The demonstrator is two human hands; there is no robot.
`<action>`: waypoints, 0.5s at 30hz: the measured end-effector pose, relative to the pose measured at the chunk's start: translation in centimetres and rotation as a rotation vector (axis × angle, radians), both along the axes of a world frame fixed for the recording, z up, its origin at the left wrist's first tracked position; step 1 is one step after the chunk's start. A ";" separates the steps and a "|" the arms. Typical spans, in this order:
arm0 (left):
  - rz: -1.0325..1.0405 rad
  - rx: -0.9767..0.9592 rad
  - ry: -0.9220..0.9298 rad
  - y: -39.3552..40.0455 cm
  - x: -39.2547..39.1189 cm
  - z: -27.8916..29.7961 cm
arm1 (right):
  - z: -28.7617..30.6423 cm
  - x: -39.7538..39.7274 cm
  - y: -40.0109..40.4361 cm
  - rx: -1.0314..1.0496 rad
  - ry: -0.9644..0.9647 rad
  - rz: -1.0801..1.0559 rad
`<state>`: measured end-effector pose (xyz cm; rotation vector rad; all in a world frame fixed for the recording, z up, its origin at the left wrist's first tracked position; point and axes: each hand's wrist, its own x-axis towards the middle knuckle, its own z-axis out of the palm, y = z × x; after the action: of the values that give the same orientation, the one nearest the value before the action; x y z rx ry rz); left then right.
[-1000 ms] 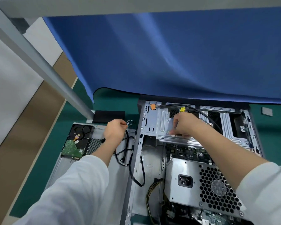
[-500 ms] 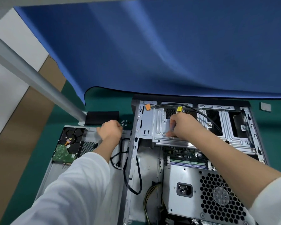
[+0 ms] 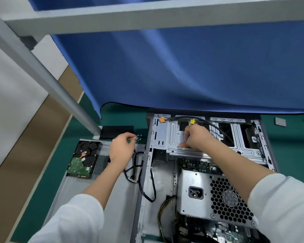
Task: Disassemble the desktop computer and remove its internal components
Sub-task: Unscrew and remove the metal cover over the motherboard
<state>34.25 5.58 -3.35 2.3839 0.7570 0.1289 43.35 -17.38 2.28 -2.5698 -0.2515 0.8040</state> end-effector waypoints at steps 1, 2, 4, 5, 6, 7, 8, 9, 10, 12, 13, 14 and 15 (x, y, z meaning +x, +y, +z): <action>-0.022 -0.033 -0.037 -0.4 -0.5 0.5 | 0.2 -0.1 -0.1 -0.001 -0.007 0.016; -0.040 -0.058 -0.062 -0.8 -1.0 1.0 | 0.3 -0.2 -0.3 0.000 -0.019 0.040; -0.061 -0.093 -0.098 -1.9 -1.8 2.0 | 0.4 -0.5 -0.9 0.043 -0.040 0.076; -0.071 -0.106 -0.121 -2.6 -2.3 2.5 | 0.6 -0.7 -1.3 0.110 -0.031 0.064; -0.084 -0.114 -0.148 -3.3 -2.7 3.0 | 0.9 -1.2 -1.6 0.207 -0.007 0.030; -0.099 -0.119 -0.181 -4.2 -3.2 3.6 | 1.3 -1.8 -2.0 0.309 0.016 -0.020; -0.110 -0.123 -0.214 -5.1 -3.6 4.2 | 1.8 -2.6 -2.4 0.395 0.016 -0.065; -0.117 -0.132 -0.244 -6.1 -4.1 4.7 | 2.3 -3.5 -2.9 0.456 -0.009 -0.095; -0.124 -0.147 -0.271 -7.1 -4.6 5.2 | 2.9 -4.4 -3.5 0.506 -0.044 -0.117; -0.170 -0.194 -0.307 -9.4 -5.6 6.0 | 4.0 -6.5 -4.8 0.615 -0.102 -0.154; -0.202 -0.232 -0.310 -10.7 -6.0 6.2 | 4.5 -7.7 -5.6 0.676 -0.117 -0.178; -0.230 -0.280 -0.303 -11.9 -6.4 6.3 | 4.9 -8.8 -6.3 0.736 -0.125 -0.205; -0.253 -0.331 -0.284 -13.0 -6.8 6.3 | 5.2 -9.9 -7.0 0.787 -0.135 -0.232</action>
<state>27.48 -7.46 2.98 2.0652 0.3120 0.2132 33.43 -24.41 7.50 -1.8589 -0.2422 0.3399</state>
